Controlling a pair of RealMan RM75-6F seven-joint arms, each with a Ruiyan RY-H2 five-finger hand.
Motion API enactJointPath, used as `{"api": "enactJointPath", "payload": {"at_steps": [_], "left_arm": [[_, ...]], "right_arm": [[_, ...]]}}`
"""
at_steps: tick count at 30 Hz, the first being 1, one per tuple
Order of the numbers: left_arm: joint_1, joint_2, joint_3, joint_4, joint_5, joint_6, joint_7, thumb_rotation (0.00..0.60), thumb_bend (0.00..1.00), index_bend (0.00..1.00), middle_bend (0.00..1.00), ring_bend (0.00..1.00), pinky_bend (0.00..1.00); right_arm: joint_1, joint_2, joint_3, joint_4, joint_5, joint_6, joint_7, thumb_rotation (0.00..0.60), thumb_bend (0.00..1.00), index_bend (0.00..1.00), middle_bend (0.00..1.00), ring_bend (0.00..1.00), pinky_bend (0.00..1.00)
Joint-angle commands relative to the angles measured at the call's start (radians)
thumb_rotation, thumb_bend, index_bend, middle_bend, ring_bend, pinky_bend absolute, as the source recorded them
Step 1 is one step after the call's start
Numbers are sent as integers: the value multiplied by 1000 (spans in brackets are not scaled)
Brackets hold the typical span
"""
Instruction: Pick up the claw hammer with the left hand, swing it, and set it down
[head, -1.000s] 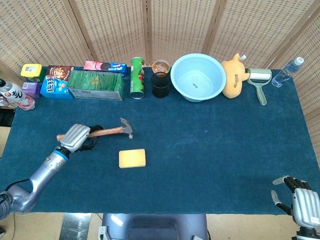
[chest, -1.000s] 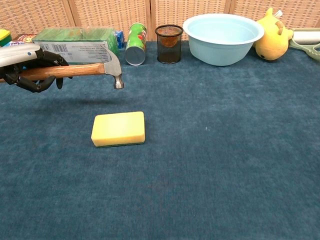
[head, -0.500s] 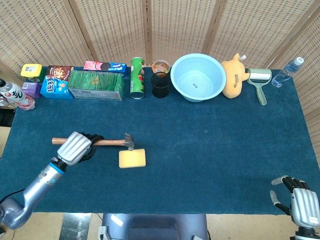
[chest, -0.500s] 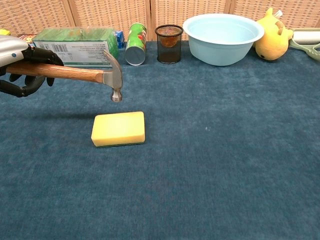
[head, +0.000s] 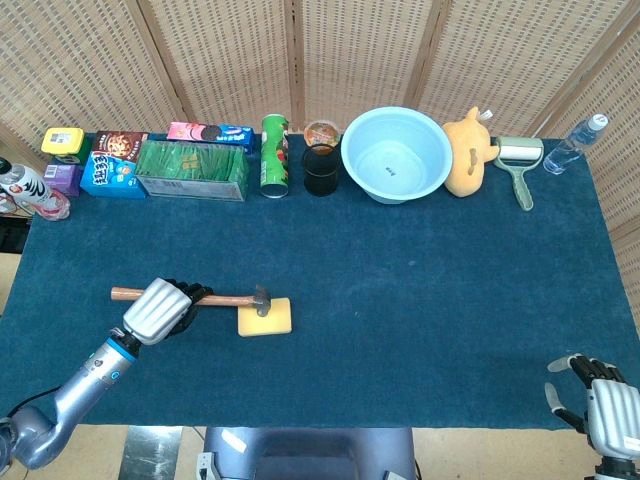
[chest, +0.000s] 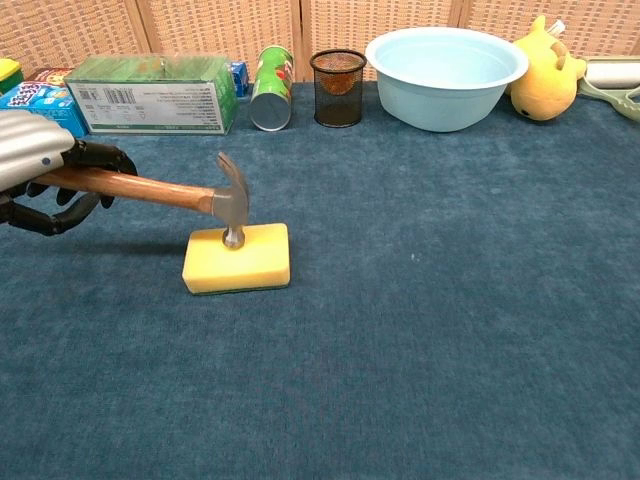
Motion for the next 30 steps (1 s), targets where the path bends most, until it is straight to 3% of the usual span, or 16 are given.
{"api": "enactJointPath", "payload": {"at_steps": [1, 5, 9, 16, 21, 30], "left_arm": [[3, -23, 11, 16, -11, -26, 25, 600, 671, 523, 652, 669, 734], [11, -30, -13, 8, -15, 21, -3, 600, 671, 523, 652, 669, 734], [25, -38, -58, 6, -1, 133, -79, 600, 671, 523, 652, 669, 734], [38, -35, -54, 20, 58, 223, -106, 600, 670, 523, 652, 669, 734], [41, -37, -28, 32, 64, 195, -86, 600, 668, 523, 652, 669, 735], [23, -60, 0, 58, -5, 26, 27, 600, 663, 523, 652, 669, 735]], "right_arm": [[0, 0, 1, 1, 0, 0, 0, 600, 382, 469, 456, 419, 344], [-2, 1, 1, -1, 0, 2, -1, 600, 382, 469, 456, 419, 344], [-3, 0, 2, -1, 1, 1, 1, 600, 380, 469, 456, 419, 344], [-1, 1, 4, -4, 2, -2, -6, 600, 381, 469, 456, 419, 344], [1, -1, 5, -2, 6, -11, -4, 600, 382, 469, 455, 420, 344], [-4, 0, 6, -2, 16, -13, -5, 600, 381, 469, 456, 420, 344]]}}
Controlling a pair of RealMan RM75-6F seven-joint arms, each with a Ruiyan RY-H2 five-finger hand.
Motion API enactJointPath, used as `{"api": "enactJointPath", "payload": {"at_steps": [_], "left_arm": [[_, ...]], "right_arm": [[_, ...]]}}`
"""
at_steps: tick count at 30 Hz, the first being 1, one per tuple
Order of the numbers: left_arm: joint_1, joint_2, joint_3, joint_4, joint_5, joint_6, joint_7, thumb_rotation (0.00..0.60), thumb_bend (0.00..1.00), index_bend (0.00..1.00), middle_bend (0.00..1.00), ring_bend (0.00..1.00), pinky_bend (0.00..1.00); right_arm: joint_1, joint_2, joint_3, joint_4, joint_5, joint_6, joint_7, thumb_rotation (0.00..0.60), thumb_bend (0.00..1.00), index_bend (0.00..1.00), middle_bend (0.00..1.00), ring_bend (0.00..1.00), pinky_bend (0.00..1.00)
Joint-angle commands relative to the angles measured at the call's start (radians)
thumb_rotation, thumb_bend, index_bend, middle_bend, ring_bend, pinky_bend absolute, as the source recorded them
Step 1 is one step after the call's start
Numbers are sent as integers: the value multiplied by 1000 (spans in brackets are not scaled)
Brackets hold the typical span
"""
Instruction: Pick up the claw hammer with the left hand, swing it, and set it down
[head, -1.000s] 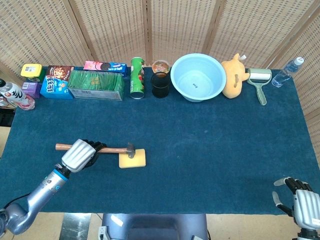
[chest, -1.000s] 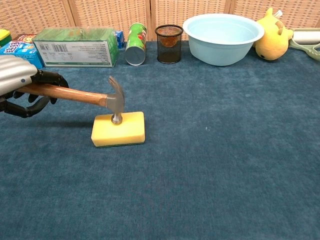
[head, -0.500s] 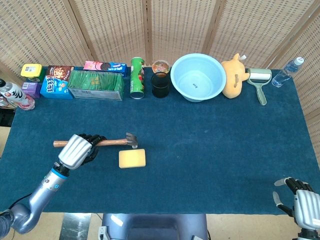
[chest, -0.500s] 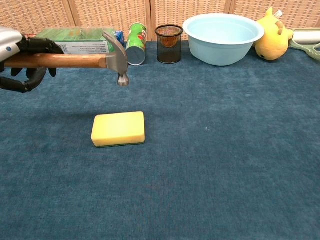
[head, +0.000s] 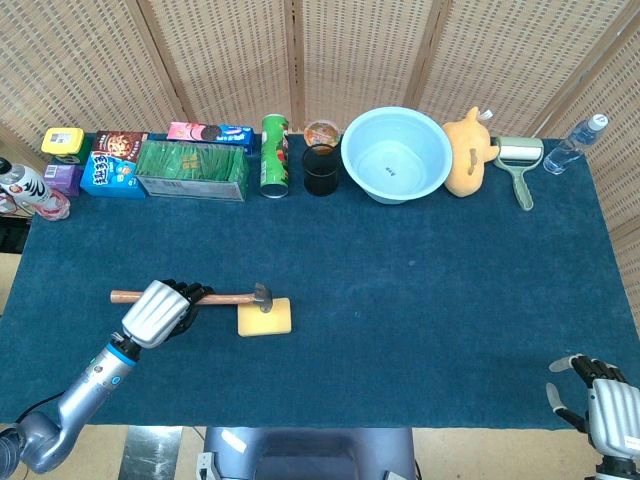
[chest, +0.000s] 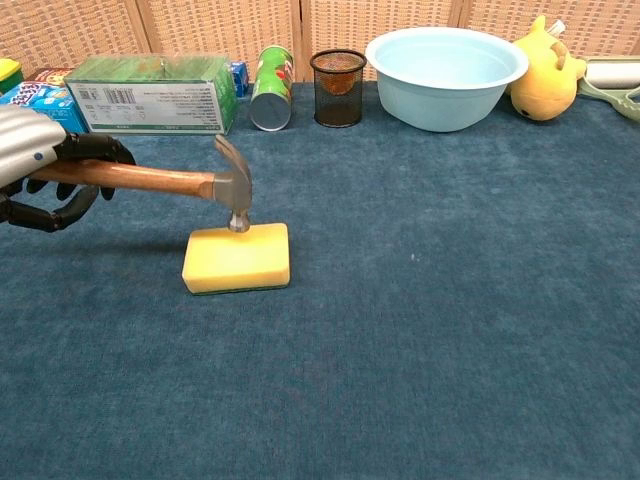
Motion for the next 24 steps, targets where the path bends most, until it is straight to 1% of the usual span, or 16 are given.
{"api": "enactJointPath", "payload": {"at_steps": [1, 3, 6, 10, 11, 13, 14, 18, 24], "left_arm": [[-11, -4, 11, -7, -41, -77, 63, 600, 663, 523, 652, 669, 735], [-12, -2, 9, -21, -52, -87, 73, 600, 663, 522, 652, 669, 735], [-10, 6, -6, -44, -58, -68, 64, 600, 662, 523, 652, 669, 734], [3, 15, -38, -66, -50, 14, -7, 600, 663, 523, 658, 668, 734], [14, 16, -66, -74, -49, 77, -53, 600, 663, 523, 659, 668, 734], [28, 21, -87, -66, -38, 147, -103, 600, 660, 522, 659, 669, 734], [32, 26, -90, -62, -36, 161, -108, 600, 657, 522, 659, 669, 734], [49, 45, -91, -52, -47, 177, -115, 600, 644, 523, 659, 668, 734], [75, 60, -78, -16, -106, 132, -134, 600, 631, 523, 659, 669, 730]], "right_arm": [[-2, -1, 0, 1, 2, 1, 1, 600, 381, 469, 456, 420, 344], [-4, -1, -1, 1, 3, 2, 3, 600, 381, 469, 456, 420, 344], [-5, 0, -1, 3, 3, 2, 2, 600, 382, 469, 456, 420, 344], [-6, 1, -1, 0, -1, 5, 1, 600, 381, 469, 456, 420, 344], [-6, 1, 0, -1, -2, 7, 0, 600, 382, 469, 456, 420, 344], [-5, 1, -1, -3, -3, 4, -2, 600, 380, 469, 456, 420, 344], [-4, 0, -1, -3, -3, 3, -3, 600, 381, 469, 456, 420, 344], [-1, -1, 0, -3, -6, -1, -3, 600, 381, 469, 455, 420, 344], [8, -2, 0, -3, -7, -15, -6, 600, 380, 469, 456, 420, 344]]}}
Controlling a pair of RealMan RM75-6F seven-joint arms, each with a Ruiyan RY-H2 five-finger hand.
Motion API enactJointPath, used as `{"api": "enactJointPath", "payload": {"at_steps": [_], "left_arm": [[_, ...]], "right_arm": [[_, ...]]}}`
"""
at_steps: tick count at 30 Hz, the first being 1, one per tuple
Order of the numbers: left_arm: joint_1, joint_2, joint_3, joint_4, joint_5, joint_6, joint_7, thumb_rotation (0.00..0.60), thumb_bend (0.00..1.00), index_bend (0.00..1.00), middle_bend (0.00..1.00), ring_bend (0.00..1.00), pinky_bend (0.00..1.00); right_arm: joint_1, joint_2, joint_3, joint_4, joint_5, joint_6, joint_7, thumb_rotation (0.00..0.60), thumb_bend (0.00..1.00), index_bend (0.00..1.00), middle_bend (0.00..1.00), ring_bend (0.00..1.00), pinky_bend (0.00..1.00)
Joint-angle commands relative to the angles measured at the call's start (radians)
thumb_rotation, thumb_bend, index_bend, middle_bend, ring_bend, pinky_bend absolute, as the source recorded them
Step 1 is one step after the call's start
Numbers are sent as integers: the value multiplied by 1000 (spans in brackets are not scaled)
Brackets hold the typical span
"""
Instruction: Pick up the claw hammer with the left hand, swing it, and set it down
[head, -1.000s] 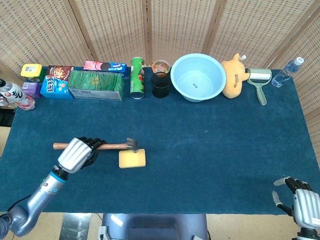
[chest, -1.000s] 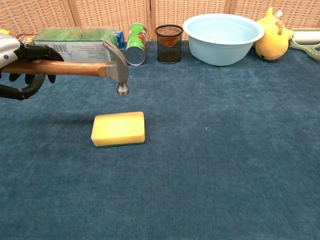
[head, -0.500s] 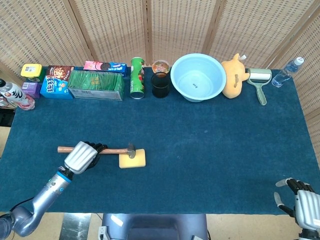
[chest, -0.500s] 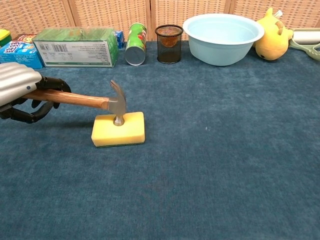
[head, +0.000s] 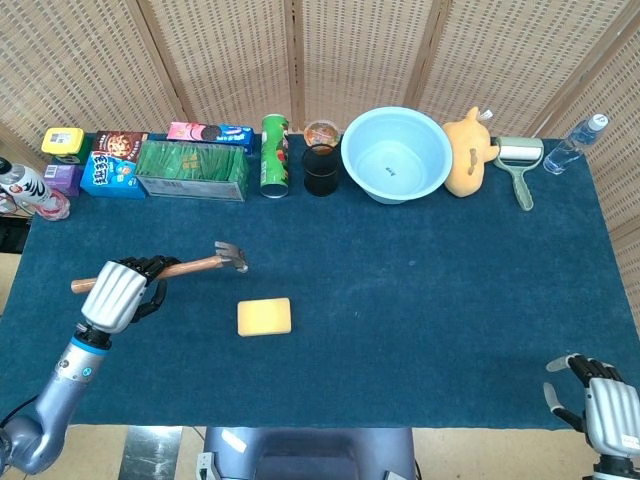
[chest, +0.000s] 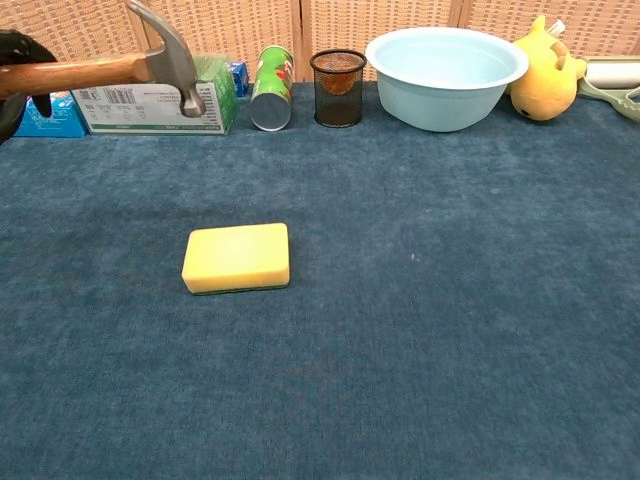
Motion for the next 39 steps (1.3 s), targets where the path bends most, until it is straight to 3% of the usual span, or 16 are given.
{"api": "enactJointPath", "payload": {"at_steps": [1, 12, 15, 17, 19, 22, 23, 26, 32, 39], "left_arm": [[14, 2, 6, 36, -40, -37, -17, 600, 630, 522, 659, 669, 729], [-9, -73, -4, 176, -96, -136, -72, 600, 612, 523, 659, 669, 684], [-26, -112, 2, 231, -114, -201, -99, 600, 533, 516, 651, 609, 619], [-38, -110, 10, 231, -127, -253, -107, 600, 400, 416, 560, 470, 522], [-47, -95, 13, 205, -146, -303, -97, 600, 237, 200, 374, 281, 397], [-54, -77, 13, 173, -158, -330, -86, 600, 129, 15, 210, 131, 281], [-55, -73, 12, 164, -160, -332, -82, 600, 119, 4, 192, 116, 268], [-51, -50, 12, 123, -154, -321, -91, 600, 80, 0, 139, 68, 234], [-20, 21, 19, 24, -143, -265, -85, 600, 71, 0, 133, 60, 223], [91, 118, 56, -142, -100, -92, -44, 600, 158, 26, 146, 77, 230]], "right_arm": [[3, 0, -1, -1, -2, -5, -3, 600, 381, 469, 456, 420, 344], [4, -2, 0, 0, 4, -8, -5, 600, 382, 469, 456, 420, 344], [-2, 1, 0, 1, 6, 0, -4, 600, 380, 469, 455, 420, 344], [-1, 2, 0, 4, 7, -2, 1, 600, 380, 469, 456, 420, 344], [1, 1, 1, 3, 5, -4, 1, 600, 382, 469, 456, 420, 344], [3, 1, 1, 2, 5, -6, 0, 600, 383, 469, 456, 420, 344], [3, 0, 2, 3, 6, -7, 0, 600, 382, 469, 456, 420, 344], [6, 0, 2, 3, 5, -9, 1, 600, 383, 469, 455, 420, 344], [20, 3, 6, 0, -6, -19, -4, 600, 382, 469, 456, 420, 344], [48, 10, 6, -21, -48, -29, -35, 600, 381, 469, 456, 420, 336]]}}
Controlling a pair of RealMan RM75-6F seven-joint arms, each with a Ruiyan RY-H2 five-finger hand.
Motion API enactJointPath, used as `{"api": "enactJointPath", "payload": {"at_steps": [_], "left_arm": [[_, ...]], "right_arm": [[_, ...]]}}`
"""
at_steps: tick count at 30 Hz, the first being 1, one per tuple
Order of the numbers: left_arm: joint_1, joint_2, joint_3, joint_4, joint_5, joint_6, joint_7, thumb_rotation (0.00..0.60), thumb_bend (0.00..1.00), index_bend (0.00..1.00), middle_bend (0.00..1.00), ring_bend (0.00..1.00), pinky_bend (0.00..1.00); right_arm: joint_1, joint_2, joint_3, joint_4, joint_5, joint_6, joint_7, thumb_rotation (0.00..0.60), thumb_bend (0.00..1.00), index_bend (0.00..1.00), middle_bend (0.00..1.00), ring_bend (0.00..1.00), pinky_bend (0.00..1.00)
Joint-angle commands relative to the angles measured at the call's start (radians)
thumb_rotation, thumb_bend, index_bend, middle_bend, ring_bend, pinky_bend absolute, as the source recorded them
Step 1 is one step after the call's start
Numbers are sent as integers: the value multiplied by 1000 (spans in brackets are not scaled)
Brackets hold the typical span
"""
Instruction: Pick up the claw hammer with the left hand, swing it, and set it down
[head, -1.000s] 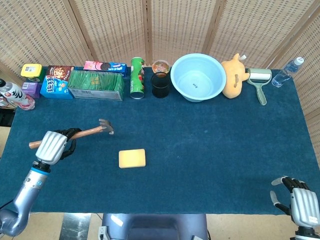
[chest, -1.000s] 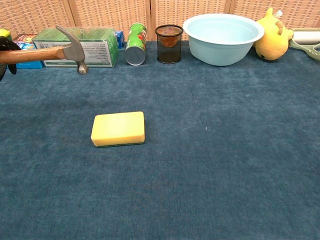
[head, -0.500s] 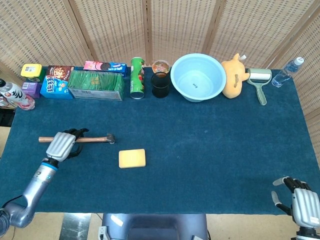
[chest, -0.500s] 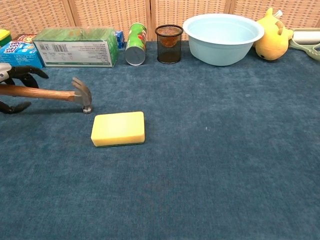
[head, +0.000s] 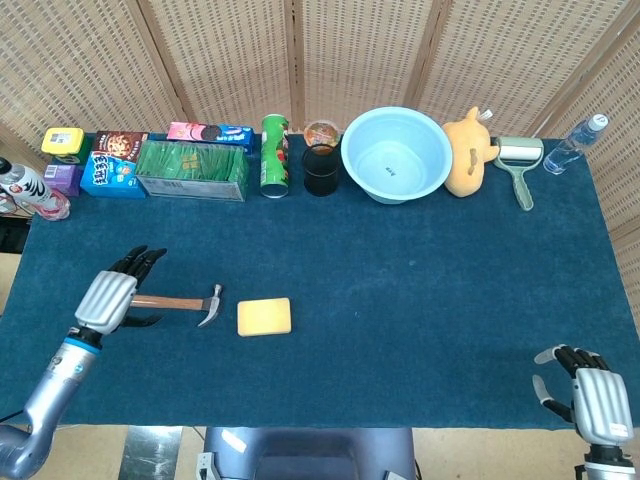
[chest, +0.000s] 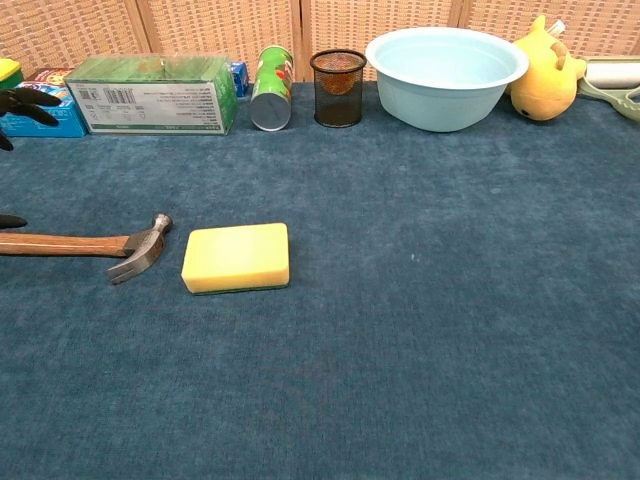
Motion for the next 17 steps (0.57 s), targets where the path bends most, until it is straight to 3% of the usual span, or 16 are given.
{"api": "enactJointPath", "payload": {"at_steps": [1, 4, 10, 17], "left_arm": [[93, 57, 36, -92, 50, 145, 25, 600, 160, 58, 163, 95, 230], [160, 83, 68, -132, 84, 240, 44, 600, 161, 142, 202, 130, 235], [275, 121, 123, -180, 116, 366, 74, 600, 162, 215, 251, 172, 274], [337, 132, 132, -200, 126, 420, 80, 600, 162, 259, 293, 211, 279]], "right_arm": [[16, 2, -1, -12, -20, -8, -16, 600, 381, 469, 456, 420, 335], [34, 0, 1, -19, -36, -22, -32, 600, 382, 469, 456, 420, 333], [65, -3, -7, -35, -87, -37, -64, 600, 381, 469, 455, 420, 331], [82, -4, -15, -44, -106, -47, -72, 600, 381, 469, 456, 420, 330]]}}
